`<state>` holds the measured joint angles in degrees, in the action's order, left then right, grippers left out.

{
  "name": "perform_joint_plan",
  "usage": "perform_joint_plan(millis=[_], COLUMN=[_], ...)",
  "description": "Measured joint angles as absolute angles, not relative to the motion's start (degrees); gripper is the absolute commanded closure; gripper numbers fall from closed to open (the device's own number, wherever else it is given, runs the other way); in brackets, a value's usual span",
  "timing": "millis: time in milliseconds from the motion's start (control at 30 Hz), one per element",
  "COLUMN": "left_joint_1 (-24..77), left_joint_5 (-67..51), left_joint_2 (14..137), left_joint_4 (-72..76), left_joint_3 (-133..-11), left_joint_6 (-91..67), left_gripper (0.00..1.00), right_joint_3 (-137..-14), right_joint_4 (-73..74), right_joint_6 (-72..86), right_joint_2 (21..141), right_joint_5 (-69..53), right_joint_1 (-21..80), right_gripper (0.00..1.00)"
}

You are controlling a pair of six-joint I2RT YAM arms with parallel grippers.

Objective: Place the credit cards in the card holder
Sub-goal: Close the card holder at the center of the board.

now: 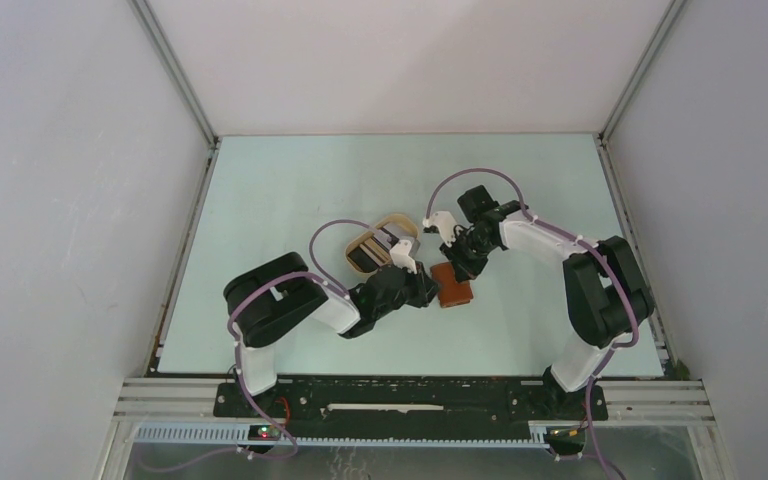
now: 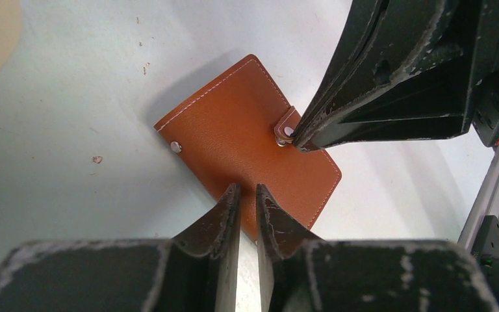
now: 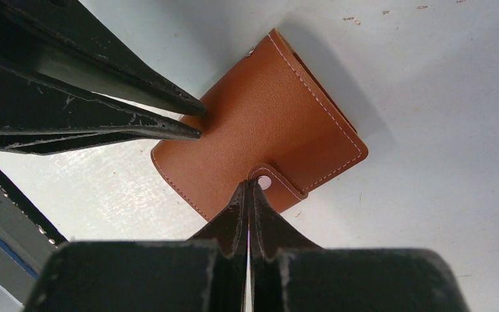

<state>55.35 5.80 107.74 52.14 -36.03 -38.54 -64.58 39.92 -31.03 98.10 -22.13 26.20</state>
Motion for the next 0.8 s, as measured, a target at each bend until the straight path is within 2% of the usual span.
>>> perform_joint_plan(millis=[800], left_joint_1=[55.35], left_joint_5=[5.74], left_joint_2=[107.81], left_joint_4=[52.16], left_joint_3=[-36.05], left_joint_6=[-38.54], left_gripper=[0.82], right_joint_3=[-66.30], right_joint_4=[41.30], right_joint_6=[-31.07], right_joint_2=[100.09], right_joint_5=[-20.93], right_joint_1=[27.24], right_gripper=[1.00])
